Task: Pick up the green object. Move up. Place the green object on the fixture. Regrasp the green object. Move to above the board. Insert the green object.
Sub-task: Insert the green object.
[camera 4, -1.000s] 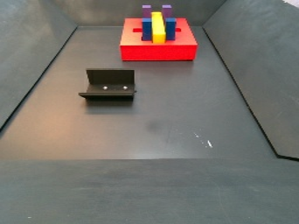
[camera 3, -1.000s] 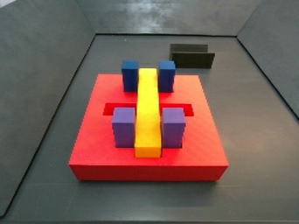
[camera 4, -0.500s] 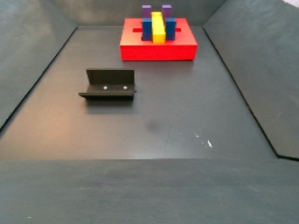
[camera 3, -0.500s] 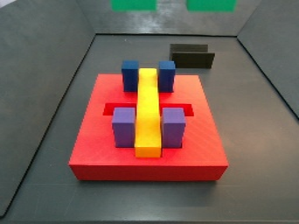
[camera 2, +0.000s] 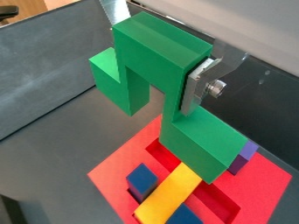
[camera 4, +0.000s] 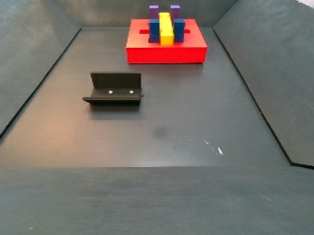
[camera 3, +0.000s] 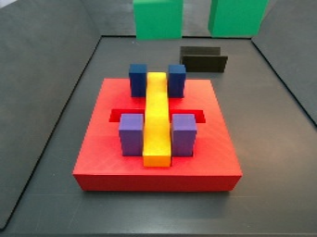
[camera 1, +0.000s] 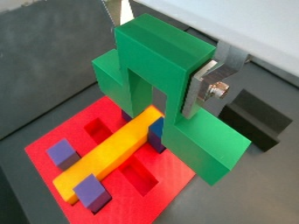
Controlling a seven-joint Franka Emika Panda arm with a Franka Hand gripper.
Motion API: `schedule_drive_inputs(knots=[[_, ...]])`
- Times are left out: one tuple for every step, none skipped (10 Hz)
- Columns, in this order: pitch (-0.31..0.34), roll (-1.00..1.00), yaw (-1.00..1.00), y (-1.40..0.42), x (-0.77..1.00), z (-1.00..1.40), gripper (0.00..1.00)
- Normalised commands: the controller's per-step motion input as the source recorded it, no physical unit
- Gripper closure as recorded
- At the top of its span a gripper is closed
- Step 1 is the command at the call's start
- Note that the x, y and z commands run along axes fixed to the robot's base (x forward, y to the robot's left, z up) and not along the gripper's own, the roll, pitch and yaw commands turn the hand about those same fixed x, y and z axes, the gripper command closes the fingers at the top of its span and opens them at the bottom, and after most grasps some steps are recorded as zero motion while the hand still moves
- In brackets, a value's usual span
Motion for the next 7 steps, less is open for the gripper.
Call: schedule_drive_inputs(knots=[[-0.097, -0.28, -0.02, -0.33, -0.11, -0.31, 1.0], [-0.069, -0.2, 0.0, -0.21, -0.05, -0.27, 1.0], [-0.081, -0.16, 0.0, -0.2, -0.05, -0.33, 1.0], [-0.069, -0.13, 0.0, -0.23, -0.07, -0.38, 1.0], [-0.011, 0.0, 0.0, -0.12, -0.11, -0.55, 1.0], [0.0, 0.09, 0.0, 0.0, -0.23, -0.58, 1.0], [0.0, 0.09, 0.0, 0.0, -0.26, -0.49, 1.0]])
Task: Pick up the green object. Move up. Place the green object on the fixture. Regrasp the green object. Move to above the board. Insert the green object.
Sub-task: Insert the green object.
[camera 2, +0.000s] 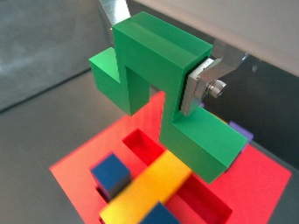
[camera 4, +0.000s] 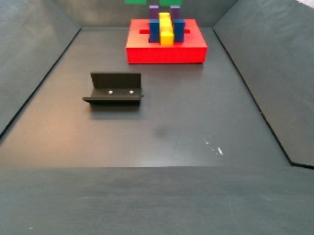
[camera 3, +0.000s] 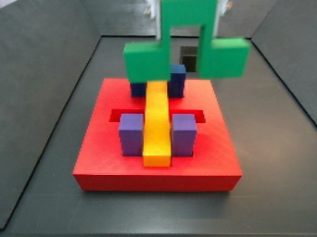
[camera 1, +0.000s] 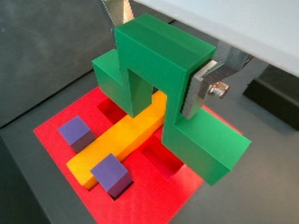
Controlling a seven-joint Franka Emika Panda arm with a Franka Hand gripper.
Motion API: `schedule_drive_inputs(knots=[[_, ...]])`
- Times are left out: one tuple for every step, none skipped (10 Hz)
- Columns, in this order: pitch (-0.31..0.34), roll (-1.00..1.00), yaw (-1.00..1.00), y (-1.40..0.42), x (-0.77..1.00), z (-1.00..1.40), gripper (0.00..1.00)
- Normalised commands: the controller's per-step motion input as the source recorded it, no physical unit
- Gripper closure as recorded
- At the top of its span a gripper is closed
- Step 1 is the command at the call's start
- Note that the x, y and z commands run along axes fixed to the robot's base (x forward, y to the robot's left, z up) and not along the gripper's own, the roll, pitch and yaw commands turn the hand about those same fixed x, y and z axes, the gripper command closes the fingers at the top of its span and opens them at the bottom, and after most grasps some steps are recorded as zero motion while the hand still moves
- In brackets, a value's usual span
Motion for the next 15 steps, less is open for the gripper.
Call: schedule_drive_inputs(knots=[[0.0, 0.11, 0.0, 0.0, -0.29, -0.44, 1.0], [0.0, 0.07, -0.11, -0.03, -0.36, -0.33, 1.0], [0.0, 0.07, -0.23, -0.1, -0.49, -0.23, 1.0], [-0.026, 0.06, -0.22, -0.14, -0.43, -0.18, 1.0], [-0.073, 0.04, -0.1, -0.12, -0.22, -0.11, 1.0], [-0.071, 0.05, 0.0, -0.01, -0.01, -0.18, 1.0], [-0.083, 0.0, 0.05, 0.11, 0.31, -0.25, 1.0], [-0.121, -0.07, 0.09, 0.25, 0.48, -0.13, 1.0], [-0.08, -0.03, 0.09, 0.16, 0.37, -0.17, 1.0], [0.0, 0.02, 0.03, 0.0, 0.02, -0.22, 1.0], [0.0, 0.04, 0.0, 0.0, -0.13, -0.17, 1.0], [-0.039, 0.0, -0.06, -0.03, -0.31, -0.04, 1.0], [-0.067, 0.0, -0.05, -0.02, -0.25, 0.0, 1.0], [-0.084, -0.02, -0.05, 0.0, -0.26, 0.0, 1.0], [-0.124, -0.03, -0.03, -0.01, -0.24, 0.0, 1.0]])
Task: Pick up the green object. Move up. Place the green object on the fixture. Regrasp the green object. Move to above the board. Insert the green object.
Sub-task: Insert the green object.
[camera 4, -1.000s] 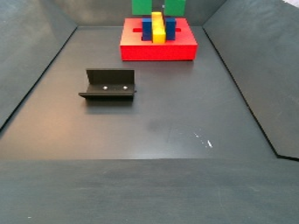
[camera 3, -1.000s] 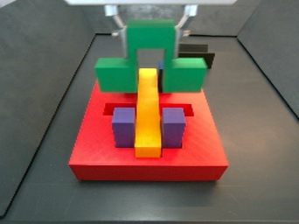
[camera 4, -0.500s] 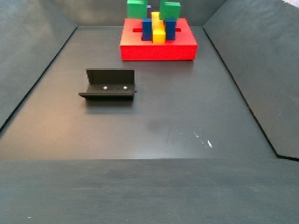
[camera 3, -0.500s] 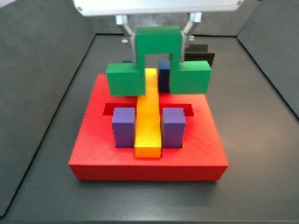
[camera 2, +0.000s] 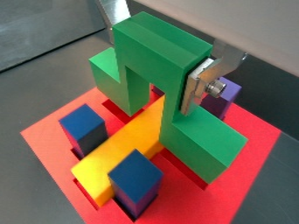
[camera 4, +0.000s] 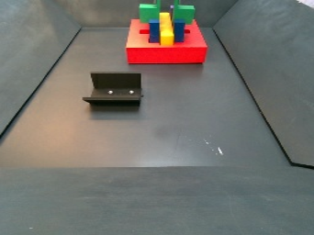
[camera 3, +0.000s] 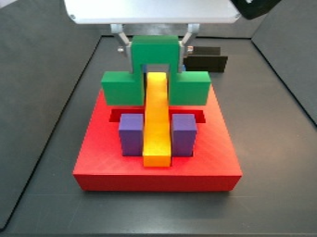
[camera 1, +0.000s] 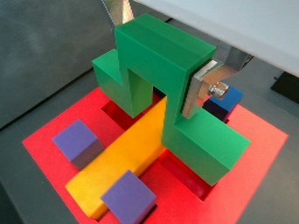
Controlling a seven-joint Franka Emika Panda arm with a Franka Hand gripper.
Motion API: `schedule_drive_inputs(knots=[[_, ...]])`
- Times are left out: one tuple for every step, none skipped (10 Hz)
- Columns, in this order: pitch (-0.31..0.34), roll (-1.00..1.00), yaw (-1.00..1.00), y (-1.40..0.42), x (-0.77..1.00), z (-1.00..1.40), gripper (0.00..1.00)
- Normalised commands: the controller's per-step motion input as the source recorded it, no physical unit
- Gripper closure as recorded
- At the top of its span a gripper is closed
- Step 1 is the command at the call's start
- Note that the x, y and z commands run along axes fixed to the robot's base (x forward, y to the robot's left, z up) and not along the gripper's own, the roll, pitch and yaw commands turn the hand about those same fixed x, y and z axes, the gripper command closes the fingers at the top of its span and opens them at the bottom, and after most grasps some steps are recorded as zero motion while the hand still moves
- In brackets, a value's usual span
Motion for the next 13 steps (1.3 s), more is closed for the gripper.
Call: schedule_drive_inputs(knots=[[-0.04, 0.03, 0.0, 0.0, -0.08, -0.12, 1.0], [0.0, 0.06, 0.0, 0.0, 0.0, -0.21, 1.0], [0.0, 0.06, 0.01, 0.0, 0.0, -0.23, 1.0], [0.0, 0.04, 0.02, 0.0, 0.0, -0.23, 1.0], [0.0, 0.01, 0.05, 0.0, 0.07, -0.17, 1.0], [0.0, -0.02, 0.11, 0.0, 0.27, -0.02, 1.0], [-0.003, -0.07, 0.12, 0.0, 0.31, 0.0, 1.0], [0.0, -0.03, 0.09, 0.0, 0.24, -0.03, 1.0], [0.0, 0.0, 0.06, 0.0, 0.06, -0.14, 1.0], [0.0, 0.04, 0.02, -0.07, 0.0, -0.17, 1.0], [0.0, 0.13, 0.0, -0.09, -0.05, -0.25, 1.0], [0.0, 0.14, 0.0, -0.07, -0.04, -0.27, 1.0], [-0.026, 0.14, 0.0, -0.06, 0.0, -0.36, 1.0]])
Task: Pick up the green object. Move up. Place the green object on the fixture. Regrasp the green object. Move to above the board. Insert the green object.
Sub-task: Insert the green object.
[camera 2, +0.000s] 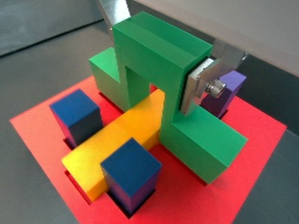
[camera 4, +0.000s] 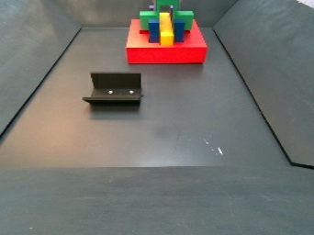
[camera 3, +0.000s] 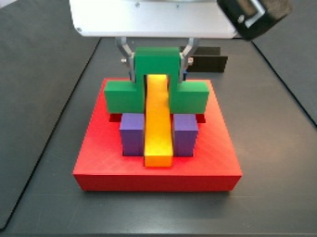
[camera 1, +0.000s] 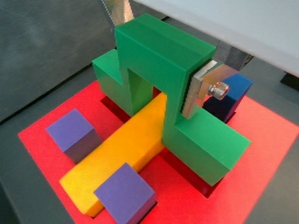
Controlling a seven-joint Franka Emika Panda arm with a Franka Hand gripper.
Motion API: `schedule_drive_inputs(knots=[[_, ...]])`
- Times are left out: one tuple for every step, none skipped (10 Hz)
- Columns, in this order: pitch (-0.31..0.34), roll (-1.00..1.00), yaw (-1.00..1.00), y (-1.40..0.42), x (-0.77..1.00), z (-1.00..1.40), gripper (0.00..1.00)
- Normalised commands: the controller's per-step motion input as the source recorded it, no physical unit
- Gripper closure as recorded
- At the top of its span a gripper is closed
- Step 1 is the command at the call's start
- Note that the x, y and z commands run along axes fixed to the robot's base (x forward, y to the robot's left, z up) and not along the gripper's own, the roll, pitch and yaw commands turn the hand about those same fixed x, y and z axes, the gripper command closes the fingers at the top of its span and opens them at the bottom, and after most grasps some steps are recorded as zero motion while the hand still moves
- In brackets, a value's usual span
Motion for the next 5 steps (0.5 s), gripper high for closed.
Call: schedule_drive_inputs(knots=[[-0.129, 0.1, 0.02, -0.05, 0.06, -0.15, 1.0], [-0.337, 0.21, 0.05, -0.27, -0.13, 0.01, 1.0], [-0.156, 0.12, 0.05, -0.13, 0.0, 0.17, 1.0], [-0.131, 0.12, 0.07, -0.13, 0.0, 0.11, 1.0], [-0.127, 0.17, 0.1, -0.24, -0.04, 0.07, 1.0]])
